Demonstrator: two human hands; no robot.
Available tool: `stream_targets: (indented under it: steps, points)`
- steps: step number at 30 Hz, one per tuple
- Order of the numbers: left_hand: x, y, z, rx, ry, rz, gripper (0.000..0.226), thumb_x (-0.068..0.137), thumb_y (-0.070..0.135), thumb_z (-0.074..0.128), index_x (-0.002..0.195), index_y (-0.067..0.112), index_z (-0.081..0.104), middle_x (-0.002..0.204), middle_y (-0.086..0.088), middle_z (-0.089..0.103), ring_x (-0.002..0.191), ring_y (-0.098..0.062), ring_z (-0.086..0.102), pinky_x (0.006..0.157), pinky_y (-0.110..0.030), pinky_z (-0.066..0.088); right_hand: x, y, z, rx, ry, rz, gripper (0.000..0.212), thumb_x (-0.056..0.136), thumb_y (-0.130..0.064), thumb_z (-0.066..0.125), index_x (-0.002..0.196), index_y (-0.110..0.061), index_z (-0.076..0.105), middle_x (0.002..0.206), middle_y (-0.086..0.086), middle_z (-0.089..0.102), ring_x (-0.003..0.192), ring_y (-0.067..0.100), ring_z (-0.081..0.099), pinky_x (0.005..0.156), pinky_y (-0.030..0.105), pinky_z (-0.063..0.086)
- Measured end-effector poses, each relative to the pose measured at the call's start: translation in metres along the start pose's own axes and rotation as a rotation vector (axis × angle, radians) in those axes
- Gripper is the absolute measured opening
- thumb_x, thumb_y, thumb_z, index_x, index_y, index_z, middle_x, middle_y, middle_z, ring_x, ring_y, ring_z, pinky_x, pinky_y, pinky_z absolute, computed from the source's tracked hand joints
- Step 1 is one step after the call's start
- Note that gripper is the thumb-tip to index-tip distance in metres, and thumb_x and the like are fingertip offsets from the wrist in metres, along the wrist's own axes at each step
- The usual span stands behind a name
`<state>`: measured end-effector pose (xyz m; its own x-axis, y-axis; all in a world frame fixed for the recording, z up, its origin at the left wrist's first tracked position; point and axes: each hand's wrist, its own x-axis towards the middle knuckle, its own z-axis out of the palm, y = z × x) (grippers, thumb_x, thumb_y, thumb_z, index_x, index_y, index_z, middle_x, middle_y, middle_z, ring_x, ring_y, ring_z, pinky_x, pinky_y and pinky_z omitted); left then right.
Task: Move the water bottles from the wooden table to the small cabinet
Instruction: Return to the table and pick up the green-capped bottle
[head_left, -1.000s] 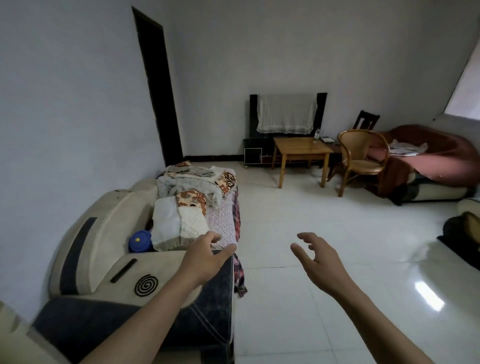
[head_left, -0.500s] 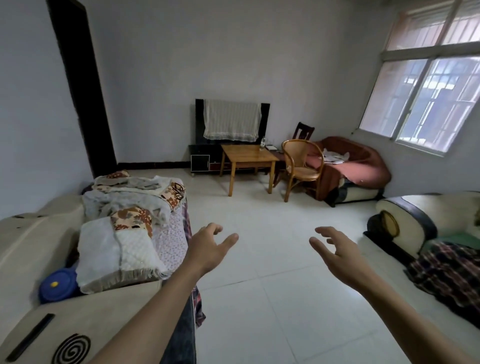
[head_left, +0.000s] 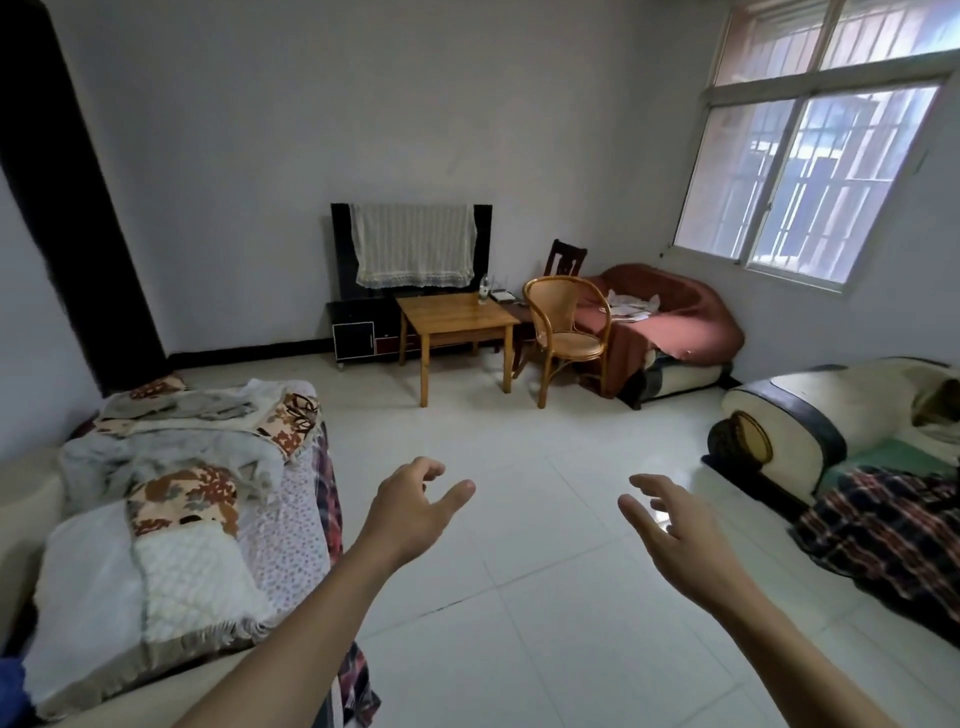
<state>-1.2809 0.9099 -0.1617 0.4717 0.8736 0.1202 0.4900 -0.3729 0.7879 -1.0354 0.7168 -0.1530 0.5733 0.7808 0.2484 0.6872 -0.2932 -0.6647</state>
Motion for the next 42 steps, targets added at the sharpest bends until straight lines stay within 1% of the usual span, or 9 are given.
stream_targets:
  steps: [10,18,20,23,26,29,33,37,42]
  points:
    - [0.160,0.060,0.075,-0.012,-0.017,0.013,0.052,0.086,0.054,0.065,0.125,0.020,0.058,0.127,0.003,0.059,0.112,-0.014,0.055,0.090,-0.029,0.044,0.167,0.062,-0.016,0.053,0.011,0.030,0.050,0.093,-0.052,0.050,0.134,-0.024,0.051,0.135,-0.002,0.055,0.121,0.016,0.054,0.088,0.025,0.040]
    - [0.257,0.069,0.110,-0.001,-0.043,-0.012,0.055,0.088,0.053,0.064,0.128,0.018,0.057,0.131,0.001,0.058,0.116,-0.016,0.054,0.094,-0.032,0.046,0.265,0.085,-0.009,0.048,-0.008,0.029,0.049,0.094,-0.051,0.050,0.135,-0.024,0.050,0.138,-0.001,0.053,0.124,0.017,0.052,0.090,0.025,0.040]
    - [0.285,0.066,0.115,-0.003,-0.040,-0.003,0.054,0.087,0.053,0.064,0.128,0.018,0.057,0.130,0.002,0.058,0.115,-0.015,0.055,0.093,-0.031,0.046,0.288,0.088,-0.002,0.022,-0.015,0.031,0.051,0.094,-0.052,0.049,0.136,-0.024,0.049,0.139,-0.001,0.053,0.119,0.016,0.054,0.091,0.026,0.041]
    - [0.330,0.059,0.121,-0.016,-0.025,0.021,0.053,0.087,0.054,0.063,0.127,0.020,0.057,0.129,0.003,0.058,0.114,-0.014,0.054,0.093,-0.031,0.047,0.322,0.089,0.017,-0.042,-0.055,0.010,0.051,0.094,-0.054,0.048,0.136,-0.025,0.048,0.138,-0.004,0.052,0.100,0.006,0.052,0.089,0.024,0.041]
    - [0.382,0.049,0.122,-0.017,-0.031,0.044,0.055,0.087,0.056,0.062,0.128,0.020,0.056,0.131,0.003,0.057,0.116,-0.015,0.054,0.094,-0.032,0.047,0.370,0.085,0.039,-0.078,-0.058,0.001,0.049,0.094,-0.052,0.048,0.135,-0.025,0.049,0.138,-0.002,0.053,0.095,0.008,0.054,0.089,0.026,0.042]
    - [0.440,0.036,0.115,-0.016,-0.050,0.052,0.056,0.087,0.056,0.062,0.129,0.019,0.055,0.133,0.002,0.056,0.119,-0.015,0.053,0.095,-0.032,0.047,0.426,0.074,0.058,-0.097,-0.028,0.000,0.049,0.094,-0.051,0.050,0.134,-0.022,0.050,0.138,0.001,0.054,0.115,0.014,0.055,0.093,0.029,0.045]
    - [0.523,0.016,0.097,-0.028,-0.061,0.046,0.055,0.087,0.056,0.063,0.128,0.019,0.056,0.133,0.001,0.057,0.119,-0.016,0.053,0.096,-0.032,0.047,0.501,0.058,0.082,-0.118,-0.003,0.014,0.049,0.094,-0.051,0.050,0.133,-0.022,0.052,0.138,0.002,0.054,0.105,0.010,0.055,0.088,0.028,0.044]
    - [0.592,-0.003,0.095,-0.028,-0.070,0.034,0.055,0.088,0.055,0.063,0.128,0.017,0.056,0.133,-0.001,0.057,0.118,-0.017,0.054,0.094,-0.032,0.047,0.562,0.053,0.110,-0.126,0.001,0.021,0.049,0.094,-0.049,0.049,0.134,-0.020,0.052,0.138,0.002,0.053,0.122,0.017,0.052,0.094,0.030,0.044]
    - [0.665,-0.013,0.113,-0.019,-0.118,0.013,0.056,0.088,0.056,0.062,0.128,0.018,0.056,0.134,0.000,0.056,0.119,-0.017,0.053,0.095,-0.033,0.048,0.637,0.059,0.137,-0.115,-0.022,0.021,0.049,0.095,-0.049,0.049,0.135,-0.020,0.050,0.141,0.002,0.051,0.124,0.017,0.051,0.097,0.030,0.045]
